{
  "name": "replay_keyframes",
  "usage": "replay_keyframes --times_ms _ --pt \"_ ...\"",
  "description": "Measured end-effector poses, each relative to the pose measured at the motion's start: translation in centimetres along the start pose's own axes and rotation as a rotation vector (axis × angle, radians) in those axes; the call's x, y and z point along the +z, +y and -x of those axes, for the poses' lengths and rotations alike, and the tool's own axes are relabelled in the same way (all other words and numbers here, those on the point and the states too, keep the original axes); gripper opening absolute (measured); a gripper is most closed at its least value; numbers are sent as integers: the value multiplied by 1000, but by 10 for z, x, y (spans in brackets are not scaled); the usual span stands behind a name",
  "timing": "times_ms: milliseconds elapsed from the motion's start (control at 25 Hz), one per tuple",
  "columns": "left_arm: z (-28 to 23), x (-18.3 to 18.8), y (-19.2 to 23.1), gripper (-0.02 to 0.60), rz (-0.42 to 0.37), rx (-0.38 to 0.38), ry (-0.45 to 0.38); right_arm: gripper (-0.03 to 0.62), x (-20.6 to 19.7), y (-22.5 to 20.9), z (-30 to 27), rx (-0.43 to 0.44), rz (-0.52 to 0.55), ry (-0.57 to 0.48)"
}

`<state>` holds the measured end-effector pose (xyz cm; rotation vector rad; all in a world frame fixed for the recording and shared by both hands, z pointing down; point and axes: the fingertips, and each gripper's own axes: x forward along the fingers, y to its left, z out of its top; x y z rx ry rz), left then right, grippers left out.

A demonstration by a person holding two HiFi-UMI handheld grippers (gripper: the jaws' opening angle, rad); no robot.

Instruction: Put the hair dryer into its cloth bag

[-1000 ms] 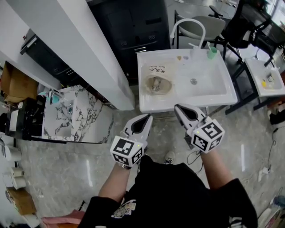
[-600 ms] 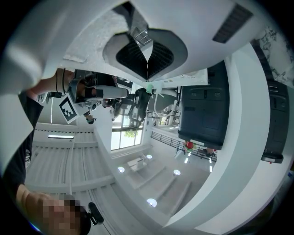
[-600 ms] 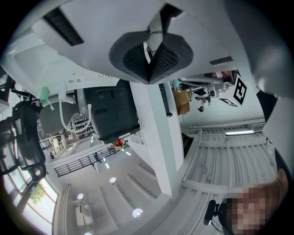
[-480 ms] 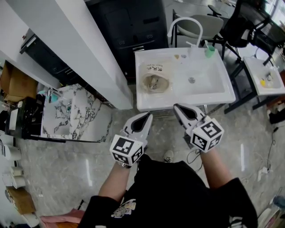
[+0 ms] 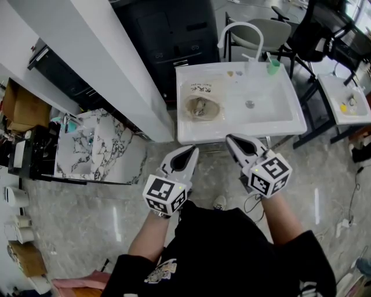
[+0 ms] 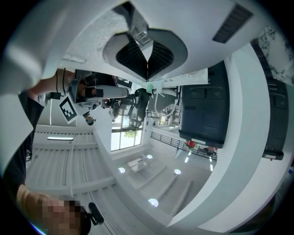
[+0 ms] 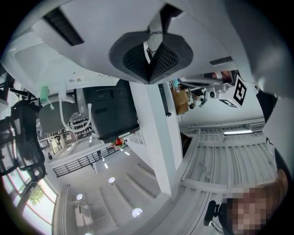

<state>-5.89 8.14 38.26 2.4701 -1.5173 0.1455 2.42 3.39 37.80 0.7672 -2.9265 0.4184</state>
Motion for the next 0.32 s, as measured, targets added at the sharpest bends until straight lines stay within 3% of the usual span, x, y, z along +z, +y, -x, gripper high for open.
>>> replay_keyframes --times_ms 320 --pt "-5 0 1 5 6 4 0 -3 0 -6 -1 4 -3 3"
